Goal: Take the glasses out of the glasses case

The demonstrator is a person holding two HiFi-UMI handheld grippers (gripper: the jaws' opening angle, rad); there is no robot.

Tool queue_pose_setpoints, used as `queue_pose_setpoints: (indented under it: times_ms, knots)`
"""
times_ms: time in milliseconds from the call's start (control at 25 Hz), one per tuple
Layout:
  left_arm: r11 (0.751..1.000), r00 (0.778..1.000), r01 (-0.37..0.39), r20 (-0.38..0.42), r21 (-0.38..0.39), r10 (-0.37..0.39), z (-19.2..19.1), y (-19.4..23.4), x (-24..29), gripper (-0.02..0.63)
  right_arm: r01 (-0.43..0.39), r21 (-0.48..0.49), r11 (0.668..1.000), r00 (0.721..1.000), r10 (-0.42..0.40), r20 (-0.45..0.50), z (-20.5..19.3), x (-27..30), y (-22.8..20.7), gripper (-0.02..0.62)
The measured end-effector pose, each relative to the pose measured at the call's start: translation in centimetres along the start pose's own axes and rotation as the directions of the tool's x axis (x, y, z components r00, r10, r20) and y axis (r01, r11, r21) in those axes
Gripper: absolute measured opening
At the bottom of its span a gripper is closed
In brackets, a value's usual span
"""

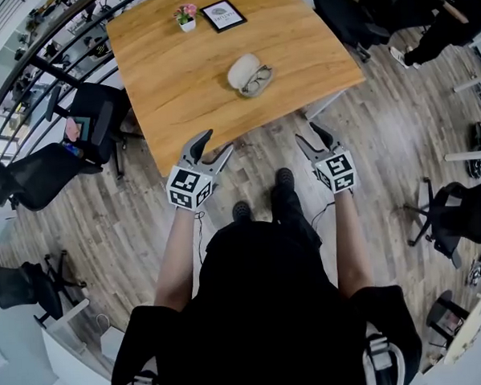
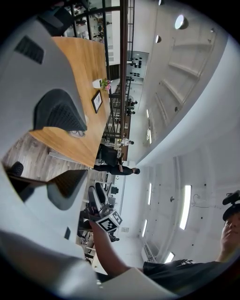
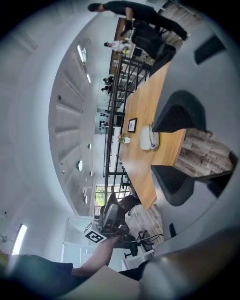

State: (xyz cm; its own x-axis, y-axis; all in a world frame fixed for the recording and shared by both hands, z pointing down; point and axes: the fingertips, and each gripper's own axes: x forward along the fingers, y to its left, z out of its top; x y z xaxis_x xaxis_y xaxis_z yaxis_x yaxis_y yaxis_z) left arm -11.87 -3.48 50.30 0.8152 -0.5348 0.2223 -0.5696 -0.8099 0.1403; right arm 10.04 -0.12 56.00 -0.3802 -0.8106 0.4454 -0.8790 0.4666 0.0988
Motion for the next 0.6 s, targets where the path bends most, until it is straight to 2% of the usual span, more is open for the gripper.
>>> queue_pose_setpoints:
  times_ms: [240,600]
  knots:
    - [0.998,0.999,-0.053,-0.005,-0.019,0.053,0.9,0.8,3.4,0.263,-0.055,-0.015,0.998,0.998,0.055,0.002,0.8,2.6,-4.3,0.230]
    - [0.975,0.977,-0.215,-0.016,-0.060,0.215,2.0,2.4,8.1,0.262,-0.215,-0.045,0.976,0.976,0.216,0.008,1.6,7.7,-9.9,0.216]
